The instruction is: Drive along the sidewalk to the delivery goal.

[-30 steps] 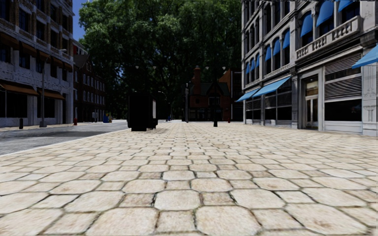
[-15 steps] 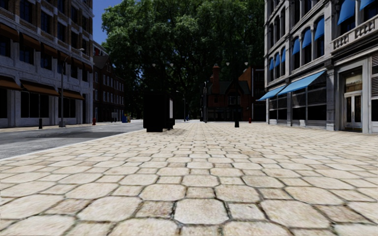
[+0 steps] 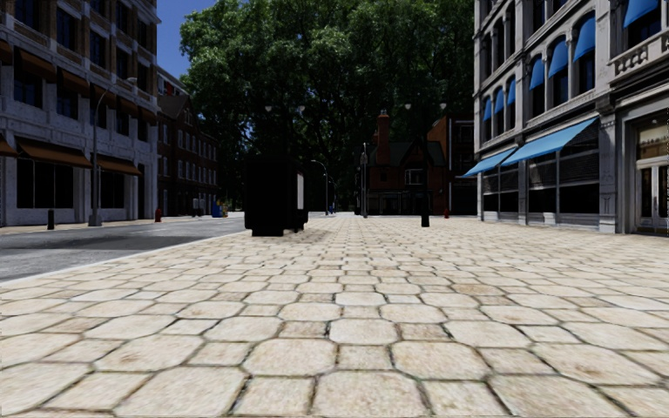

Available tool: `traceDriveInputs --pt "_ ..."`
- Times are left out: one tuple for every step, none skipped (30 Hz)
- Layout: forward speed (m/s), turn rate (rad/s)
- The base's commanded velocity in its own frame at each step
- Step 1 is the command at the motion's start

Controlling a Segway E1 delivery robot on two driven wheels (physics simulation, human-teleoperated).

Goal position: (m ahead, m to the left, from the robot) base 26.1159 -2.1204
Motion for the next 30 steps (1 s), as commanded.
traceDriveInputs --pt "2.00 0.00" --pt "2.00 0.00" --pt "2.00 0.00" --pt "2.00 0.00" --pt "2.00 0.00" --pt "2.00 0.00" --pt "2.00 0.00" --pt "2.00 0.00" --pt "2.00 0.00" --pt "2.00 0.00" --pt "2.00 0.00" --pt "2.00 0.00" --pt "2.00 0.00" --pt "2.00 0.00" --pt "2.00 0.00" --pt "2.00 0.00" --pt "2.00 0.00" --pt "2.00 0.00" --pt "2.00 0.00" --pt "2.00 0.00" --pt "2.00 0.00" --pt "2.00 -0.03" --pt "2.00 -0.09" --pt "2.00 -0.09" --pt "2.00 -0.10" --pt "2.00 -0.11" --pt "2.00 -0.11" --pt "2.00 -0.11" --pt "2.00 -0.11" --pt "2.00 -0.12"
